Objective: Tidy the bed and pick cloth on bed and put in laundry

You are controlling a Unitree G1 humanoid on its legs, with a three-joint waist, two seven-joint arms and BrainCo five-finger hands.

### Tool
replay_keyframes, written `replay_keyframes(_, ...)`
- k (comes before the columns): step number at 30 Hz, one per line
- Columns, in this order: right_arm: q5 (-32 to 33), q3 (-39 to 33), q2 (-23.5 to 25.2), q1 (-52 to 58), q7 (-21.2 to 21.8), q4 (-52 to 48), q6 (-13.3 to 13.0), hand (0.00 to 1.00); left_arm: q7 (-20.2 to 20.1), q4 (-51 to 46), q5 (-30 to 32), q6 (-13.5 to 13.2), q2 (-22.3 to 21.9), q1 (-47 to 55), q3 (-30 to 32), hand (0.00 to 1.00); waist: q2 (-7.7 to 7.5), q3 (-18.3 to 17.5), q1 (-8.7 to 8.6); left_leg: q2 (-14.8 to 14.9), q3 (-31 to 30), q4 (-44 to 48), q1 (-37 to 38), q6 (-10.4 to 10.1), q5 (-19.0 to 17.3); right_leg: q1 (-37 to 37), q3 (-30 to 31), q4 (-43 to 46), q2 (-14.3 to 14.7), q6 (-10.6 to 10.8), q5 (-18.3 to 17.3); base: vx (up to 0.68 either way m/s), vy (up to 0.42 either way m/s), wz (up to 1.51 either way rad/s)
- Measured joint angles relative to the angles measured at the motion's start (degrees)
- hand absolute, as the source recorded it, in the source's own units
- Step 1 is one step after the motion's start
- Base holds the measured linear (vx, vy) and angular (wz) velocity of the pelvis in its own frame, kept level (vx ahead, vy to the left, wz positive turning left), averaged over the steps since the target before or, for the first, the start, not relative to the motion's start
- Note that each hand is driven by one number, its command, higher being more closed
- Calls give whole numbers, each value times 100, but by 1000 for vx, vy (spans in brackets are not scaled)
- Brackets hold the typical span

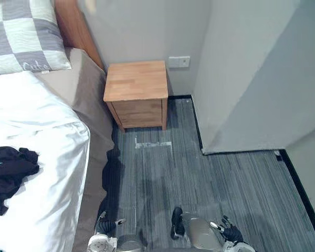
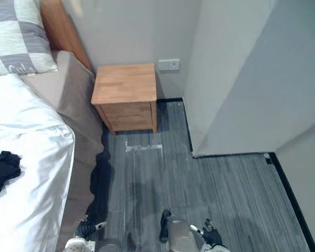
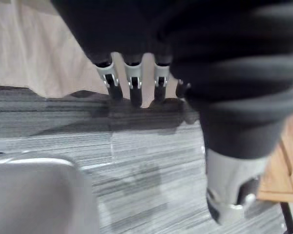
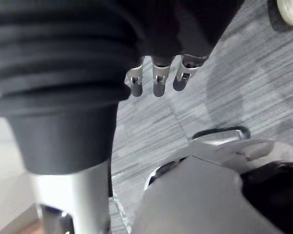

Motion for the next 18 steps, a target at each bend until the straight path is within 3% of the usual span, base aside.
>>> replay_keyframes(2,-89,15,-21,-132,99,90,-8,0,3,-33,-90,-16,4,2,-38,0,-49,32,122,-424,212,-358,-404,28,-467,511,-1,-361,-30,-11,-20,356,-65,4)
replay_keyframes(3,-102,56,-48,-163,122,85,-32,0,8,-78,-163,-42,-12,49,-89,0,-42,35,216,-653,468,-1056,-579,-2,-569,673,-3,-512,-79,-2,-42,353,-7,-12)
replay_keyframes(5,-224,227,-60,-214,117,16,-65,0,12,-116,-279,-82,-4,187,-209,0,-25,38,256,-818,1313,-2359,-743,2,-424,900,-158,-695,-137,-11,-15,282,31,-1)
replay_keyframes(6,-296,265,-61,-220,96,-150,-66,0,14,-115,-382,-86,-20,268,-222,0,-12,35,261,-805,2333,-3252,-749,77,-5,1057,-356,-807,-137,-73,29,310,58,27)
replay_keyframes(7,-294,291,-40,-184,88,-217,-77,0,20,-113,-430,-84,-27,295,-222,0,-9,15,256,-761,3041,-3599,-724,217,269,1162,-530,-864,-124,-95,17,503,107,61)
replay_keyframes(8,-291,404,-24,-115,53,-326,-97,0,19,-99,-507,-59,-25,310,-224,0,-10,-28,243,-740,4121,-3972,-624,455,512,1322,-780,-892,-105,-127,-72,488,122,96)
replay_keyframes(9,-294,475,-45,-108,-3,-375,-124,0,18,-64,-544,-22,-1,329,-221,0,-28,-65,204,-821,4856,-4215,-497,879,463,1504,-1034,-883,-97,22,-265,495,124,105)
replay_keyframes(10,-296,481,-41,-104,-20,-399,-132,0,14,-34,-572,7,31,321,-221,0,-63,-96,189,-910,4976,-4257,-507,1181,311,1559,-1143,-859,-106,82,-337,517,121,116)
replay_keyframes(11,-300,481,-32,-122,-44,-426,-144,0,9,-4,-626,50,97,321,-219,0,-164,-238,194,-1095,4961,-4251,-542,1677,60,1608,-1327,-769,-173,208,-442,556,102,94)
replay_keyframes(12,-308,489,-37,-178,-57,-434,-165,0,10,-7,-736,101,127,316,-193,0,-372,-270,260,-1226,4891,-4135,-592,1699,-131,1561,-1443,-540,-372,398,-548,689,106,81)
replay_keyframes(13,-313,486,-83,-369,-63,-445,-172,0,4,1,-834,207,168,330,-108,0,-470,-285,397,-1263,4817,-3879,-620,1719,-375,1414,-1441,58,-578,697,-674,704,115,71)
replay_keyframes(14,-307,452,-138,-499,-72,-533,-178,0,-1,-6,-832,305,161,312,-9,0,-487,-288,399,-1295,4593,-3664,-608,1776,-539,1164,-1432,1115,-852,990,-660,573,107,69)
replay_keyframes(15,-292,453,-164,-536,-72,-599,-193,0,-3,-7,-830,332,158,313,3,0,-486,-288,392,-1318,4437,-3615,-571,1758,-587,985,-1356,1727,-980,1097,-545,556,104,118)
replay_keyframes(16,-255,454,-171,-567,-81,-789,-246,0,-2,-56,-798,399,160,311,-7,0,-486,-287,362,-1403,3995,-3612,-410,1689,-653,609,-1066,2887,-1155,1149,-484,430,49,109)
replay_keyframes(18,-243,458,-159,-535,-257,-1183,-341,0,10,-110,-681,426,195,313,-49,0,-466,-275,314,-1473,3338,-3728,-95,1672,-656,356,-904,3439,-1179,984,-598,536,-33,156)
